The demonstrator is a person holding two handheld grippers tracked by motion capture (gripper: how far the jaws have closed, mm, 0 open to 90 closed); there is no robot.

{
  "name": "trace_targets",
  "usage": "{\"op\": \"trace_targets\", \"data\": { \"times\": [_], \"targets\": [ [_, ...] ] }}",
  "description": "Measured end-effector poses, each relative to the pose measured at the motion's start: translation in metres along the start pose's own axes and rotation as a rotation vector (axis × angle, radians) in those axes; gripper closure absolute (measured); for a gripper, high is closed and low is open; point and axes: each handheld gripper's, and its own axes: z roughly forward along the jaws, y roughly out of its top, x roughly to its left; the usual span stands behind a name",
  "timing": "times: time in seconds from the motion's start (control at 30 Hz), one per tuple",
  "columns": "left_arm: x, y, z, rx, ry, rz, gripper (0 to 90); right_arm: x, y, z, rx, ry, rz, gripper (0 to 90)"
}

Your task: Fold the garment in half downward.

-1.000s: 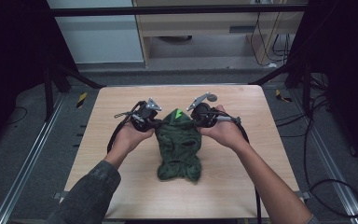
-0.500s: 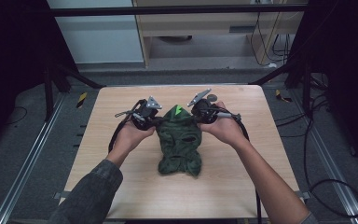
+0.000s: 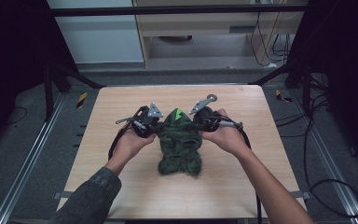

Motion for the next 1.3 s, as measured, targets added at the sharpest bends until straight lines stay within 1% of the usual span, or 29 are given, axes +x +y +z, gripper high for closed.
{"op": "trace_targets", "data": {
  "times": [0.03, 0.13, 0.23, 0.33, 0.47, 0.5, 0.57, 0.67, 0.8, 0.9, 0.93, 0.97, 1.0, 1.1, 1.13, 1.2, 1.3],
  "targets": [
    [-0.002, -0.004, 0.0, -0.007, -0.01, 0.008, 87.9, 0.001, -0.006, 0.0, -0.009, 0.006, 0.023, 84.3],
    [-0.004, -0.01, 0.0, -0.005, -0.015, 0.006, 87.9, 0.005, -0.014, -0.001, -0.015, 0.008, 0.024, 84.4],
    [-0.005, -0.013, 0.001, -0.007, -0.018, 0.003, 87.9, 0.008, -0.02, -0.001, -0.007, 0.0, 0.018, 84.4],
    [-0.007, -0.014, 0.001, -0.008, -0.021, 0.003, 87.9, 0.01, -0.025, 0.0, -0.011, 0.0, 0.023, 84.4],
    [-0.011, -0.017, 0.002, -0.003, -0.029, 0.006, 87.8, 0.013, -0.03, 0.003, 0.003, 0.004, 0.017, 84.3],
    [-0.012, -0.018, 0.003, 0.0, -0.032, 0.007, 87.7, 0.015, -0.035, 0.007, 0.028, 0.006, 0.01, 83.7],
    [-0.013, -0.021, 0.006, 0.006, -0.038, 0.005, 87.7, 0.016, -0.038, 0.011, 0.041, 0.008, 0.005, 83.7],
    [-0.015, -0.023, 0.008, 0.006, -0.041, -0.001, 87.7, 0.019, -0.041, 0.015, 0.045, 0.012, 0.003, 83.8],
    [-0.018, -0.028, 0.008, 0.002, -0.044, -0.003, 87.7, 0.022, -0.042, 0.014, 0.033, 0.012, 0.001, 83.8],
    [-0.021, -0.032, 0.006, -0.001, -0.034, 0.001, 87.5, 0.024, -0.043, 0.009, 0.024, 0.016, -0.003, 83.8],
    [-0.021, -0.032, 0.006, -0.001, -0.034, 0.001, 87.4, 0.025, -0.044, 0.007, 0.015, 0.014, -0.002, 83.7],
    [-0.024, -0.036, 0.004, -0.014, -0.036, -0.007, 87.4, 0.027, -0.044, 0.006, 0.003, 0.012, 0.003, 83.7],
    [-0.024, -0.036, 0.004, -0.014, -0.036, -0.007, 87.5, 0.029, -0.045, 0.005, -0.003, 0.013, -0.003, 83.6],
    [-0.03, -0.043, 0.001, -0.034, -0.041, -0.008, 87.3, 0.034, -0.05, 0.003, -0.008, 0.004, -0.016, 83.0],
    [-0.03, -0.043, 0.001, -0.034, -0.041, -0.008, 87.3, 0.034, -0.05, 0.003, -0.008, 0.004, -0.016, 83.0],
    [-0.033, -0.046, 0.002, -0.032, -0.043, -0.002, 87.0, 0.037, -0.056, 0.003, -0.01, -0.001, -0.017, 82.8],
    [-0.035, -0.05, 0.005, -0.029, -0.052, -0.005, 86.7, 0.04, -0.061, 0.003, -0.006, 0.0, -0.015, 82.8]
  ]
}}
